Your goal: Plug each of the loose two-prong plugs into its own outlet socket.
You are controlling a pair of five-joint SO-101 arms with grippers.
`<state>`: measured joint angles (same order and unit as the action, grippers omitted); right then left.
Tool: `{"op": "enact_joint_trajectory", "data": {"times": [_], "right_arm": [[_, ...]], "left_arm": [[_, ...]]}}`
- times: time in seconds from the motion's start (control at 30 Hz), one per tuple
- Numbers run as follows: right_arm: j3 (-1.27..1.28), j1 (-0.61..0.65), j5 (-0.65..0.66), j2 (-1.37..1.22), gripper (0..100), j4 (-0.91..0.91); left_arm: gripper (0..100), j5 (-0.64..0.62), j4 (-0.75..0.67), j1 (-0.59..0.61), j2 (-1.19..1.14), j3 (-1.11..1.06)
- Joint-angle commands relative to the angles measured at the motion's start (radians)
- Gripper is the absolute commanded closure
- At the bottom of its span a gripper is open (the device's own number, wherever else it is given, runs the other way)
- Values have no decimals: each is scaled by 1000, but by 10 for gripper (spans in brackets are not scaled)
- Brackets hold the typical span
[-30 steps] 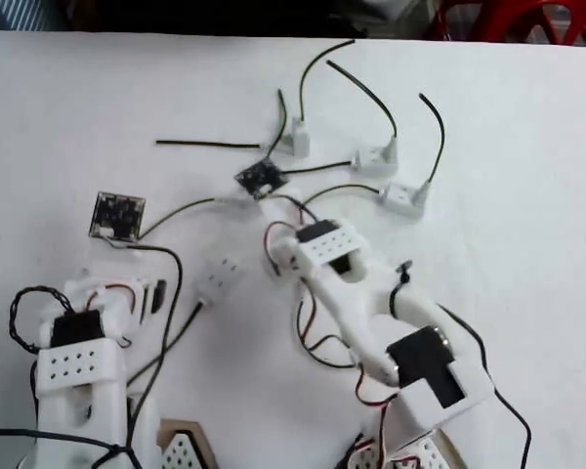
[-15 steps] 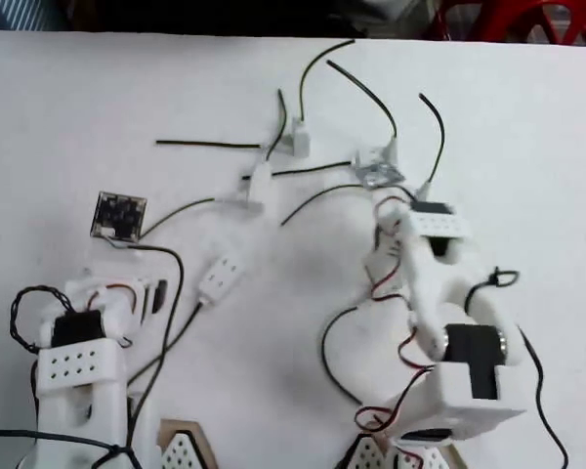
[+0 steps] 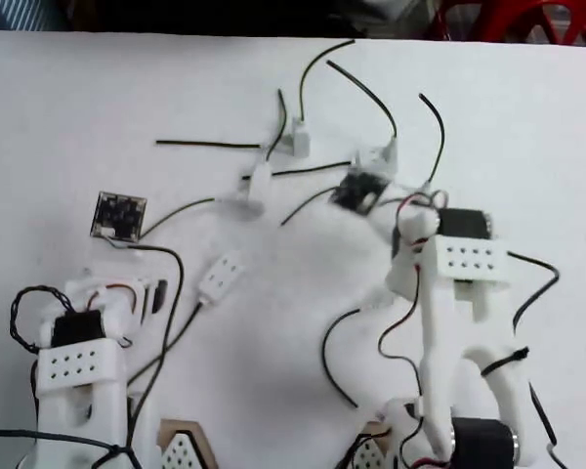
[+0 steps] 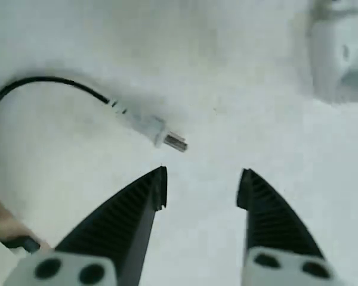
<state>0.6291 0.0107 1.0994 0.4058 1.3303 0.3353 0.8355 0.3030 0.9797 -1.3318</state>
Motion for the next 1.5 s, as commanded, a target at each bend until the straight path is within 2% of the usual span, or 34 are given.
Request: {"op": "enact_joint_trajectory", "data": {"times": [0.0, 0.1, 0.23, 0.5, 0.87, 1.03, 1.27, 1.37, 1.47], "right_arm": [[58, 94, 101, 39, 752, -5], [117, 150, 155, 39, 752, -73], [149, 163, 229, 38, 752, -147], [153, 142, 345, 33, 752, -143], [141, 142, 345, -179, 757, -148], [141, 130, 345, -228, 865, -193], [141, 62, 345, -335, 894, -300], [140, 59, 339, -348, 991, -318], [120, 62, 302, -338, 981, -315]], "left_arm": [[755, 2, -23, -15, 19, 6], [755, 2, -23, -15, 19, 6], [755, 2, -23, -15, 18, 6], [755, 2, -23, -15, 18, 6], [755, 2, -23, -15, 15, 6], [755, 2, -23, -15, 15, 6], [755, 2, -23, -15, 15, 6], [755, 2, -23, -15, 15, 6], [755, 2, -23, -15, 15, 6]]}}
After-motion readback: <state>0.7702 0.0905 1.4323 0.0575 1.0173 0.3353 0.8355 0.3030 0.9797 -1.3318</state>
